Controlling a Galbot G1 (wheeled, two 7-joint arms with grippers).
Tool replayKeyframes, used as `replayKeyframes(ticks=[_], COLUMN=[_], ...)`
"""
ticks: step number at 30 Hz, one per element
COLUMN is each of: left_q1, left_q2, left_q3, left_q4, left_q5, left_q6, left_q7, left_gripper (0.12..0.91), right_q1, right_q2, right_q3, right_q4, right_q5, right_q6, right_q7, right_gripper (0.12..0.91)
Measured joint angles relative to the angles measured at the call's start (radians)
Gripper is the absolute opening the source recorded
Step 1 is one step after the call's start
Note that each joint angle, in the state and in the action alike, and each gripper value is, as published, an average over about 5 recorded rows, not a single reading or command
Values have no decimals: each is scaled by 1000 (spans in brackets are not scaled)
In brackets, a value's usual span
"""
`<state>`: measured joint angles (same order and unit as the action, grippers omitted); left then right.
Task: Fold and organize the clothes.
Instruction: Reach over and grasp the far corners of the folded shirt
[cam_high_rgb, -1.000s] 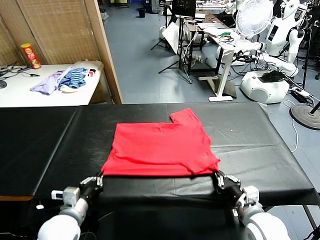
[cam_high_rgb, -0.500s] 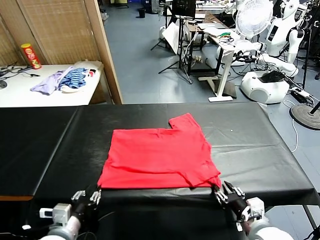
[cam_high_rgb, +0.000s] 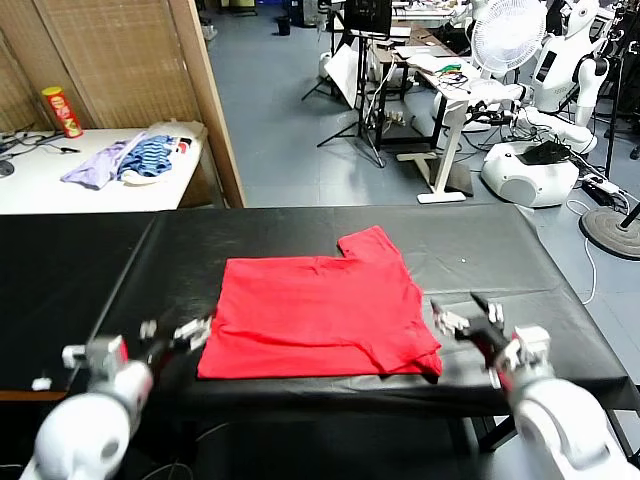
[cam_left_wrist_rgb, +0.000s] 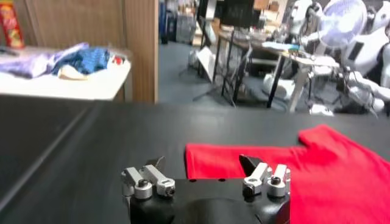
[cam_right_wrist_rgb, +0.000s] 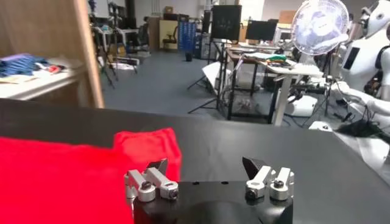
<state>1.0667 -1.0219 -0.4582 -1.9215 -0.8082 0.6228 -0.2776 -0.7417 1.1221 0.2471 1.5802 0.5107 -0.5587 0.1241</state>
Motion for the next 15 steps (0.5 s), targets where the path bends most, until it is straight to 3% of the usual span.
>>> replayKeyframes(ticks=[7,15], left_q1=[-274,-398], left_q2=[-35,-56], left_q3=[147,209], left_q4=[296,470], left_q5=[-22,-28], left_q6=[63,110], left_q7=[36,56], left_gripper=[798,798], right_q1=[196,269], right_q2=[86,138], right_q3=[-96,-125], right_q4=[-262,-405], right_q5=[28,37], right_q6=[-44,-56], right_q7=[-29,-48], right_gripper=[798,786])
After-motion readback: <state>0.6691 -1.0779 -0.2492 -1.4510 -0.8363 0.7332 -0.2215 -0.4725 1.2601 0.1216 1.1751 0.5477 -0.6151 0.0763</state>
